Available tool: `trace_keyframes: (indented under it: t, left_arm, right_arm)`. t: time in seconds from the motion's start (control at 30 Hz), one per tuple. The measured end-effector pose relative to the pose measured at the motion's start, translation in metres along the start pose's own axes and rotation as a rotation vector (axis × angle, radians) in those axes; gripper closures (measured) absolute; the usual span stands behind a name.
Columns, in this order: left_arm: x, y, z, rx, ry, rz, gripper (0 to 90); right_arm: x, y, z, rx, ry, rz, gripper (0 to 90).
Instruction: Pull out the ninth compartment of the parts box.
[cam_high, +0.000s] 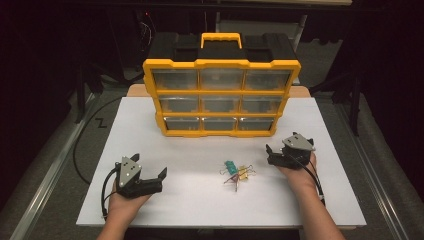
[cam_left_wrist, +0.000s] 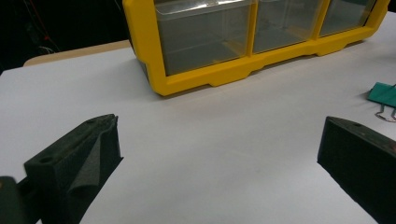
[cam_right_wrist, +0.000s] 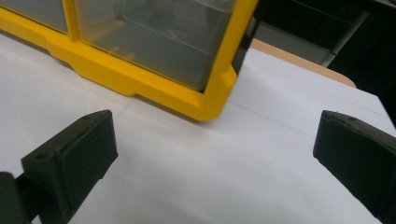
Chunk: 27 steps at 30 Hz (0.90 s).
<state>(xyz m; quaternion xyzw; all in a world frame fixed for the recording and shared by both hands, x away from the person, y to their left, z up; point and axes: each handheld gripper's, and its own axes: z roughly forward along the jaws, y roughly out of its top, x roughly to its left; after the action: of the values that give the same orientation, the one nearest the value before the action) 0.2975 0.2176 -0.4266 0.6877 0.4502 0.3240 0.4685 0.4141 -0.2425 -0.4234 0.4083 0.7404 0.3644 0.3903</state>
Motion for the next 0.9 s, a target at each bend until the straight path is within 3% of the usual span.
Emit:
trace_keyframes:
  t: [0.17,0.33,0.5,0.9]
  left_arm:
    - [-0.008,-0.007,-0.004,-0.009,0.012,0.036,0.2]
    - [-0.005,-0.008,-0.012,-0.035,0.004,-0.001,0.2]
    - [0.002,-0.011,-0.013,-0.045,-0.005,-0.041,0.2]
    - [0.007,-0.011,-0.018,-0.061,0.029,-0.059,0.2]
  right_arm:
    - [0.001,-0.004,-0.005,0.015,-0.016,-0.051,0.6]
    - [0.003,-0.005,-0.004,0.030,-0.026,-0.082,0.6]
    - [0.006,-0.007,0.000,0.058,-0.037,-0.147,0.6]
    - [0.008,-0.009,0.001,0.083,-0.037,-0.232,0.6]
